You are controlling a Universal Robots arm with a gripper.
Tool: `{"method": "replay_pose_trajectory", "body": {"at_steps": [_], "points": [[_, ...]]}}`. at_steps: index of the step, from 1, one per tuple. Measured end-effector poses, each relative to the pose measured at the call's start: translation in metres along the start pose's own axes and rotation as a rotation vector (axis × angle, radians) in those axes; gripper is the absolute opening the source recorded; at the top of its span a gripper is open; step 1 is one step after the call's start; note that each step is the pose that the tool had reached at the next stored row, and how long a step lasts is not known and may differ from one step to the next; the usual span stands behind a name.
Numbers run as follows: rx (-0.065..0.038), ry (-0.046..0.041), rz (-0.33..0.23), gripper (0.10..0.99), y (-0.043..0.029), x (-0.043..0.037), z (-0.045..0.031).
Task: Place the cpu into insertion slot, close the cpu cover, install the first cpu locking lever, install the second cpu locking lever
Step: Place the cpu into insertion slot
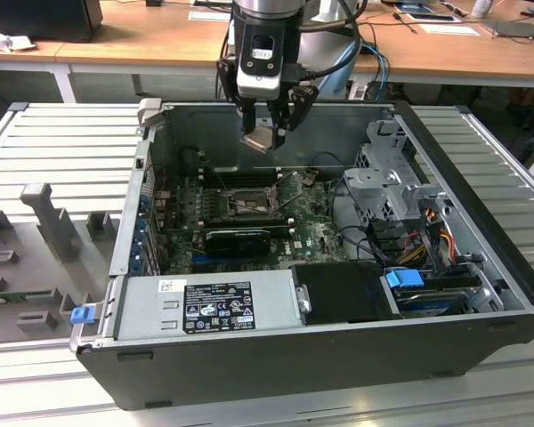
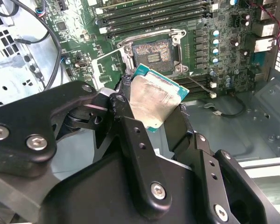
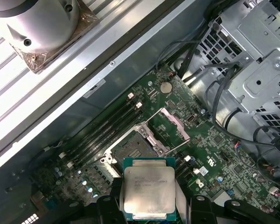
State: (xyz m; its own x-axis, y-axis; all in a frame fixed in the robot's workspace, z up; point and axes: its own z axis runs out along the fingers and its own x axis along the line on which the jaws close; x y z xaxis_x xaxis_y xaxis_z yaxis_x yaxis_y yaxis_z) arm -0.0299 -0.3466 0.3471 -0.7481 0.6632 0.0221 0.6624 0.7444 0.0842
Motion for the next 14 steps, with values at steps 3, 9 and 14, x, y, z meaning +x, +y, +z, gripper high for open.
{"method": "replay_pose_trajectory", "body": {"at_steps": [3, 9, 14], "points": [[0.003, -0.0023, 0.000, 0.529, -0.0001, 0.0000, 0.0010], [0.005, -0.0041, 0.000, 0.529, -0.0002, 0.0000, 0.0024], [0.005, -0.0042, 0.000, 0.529, -0.0004, -0.0001, 0.0051]]}}
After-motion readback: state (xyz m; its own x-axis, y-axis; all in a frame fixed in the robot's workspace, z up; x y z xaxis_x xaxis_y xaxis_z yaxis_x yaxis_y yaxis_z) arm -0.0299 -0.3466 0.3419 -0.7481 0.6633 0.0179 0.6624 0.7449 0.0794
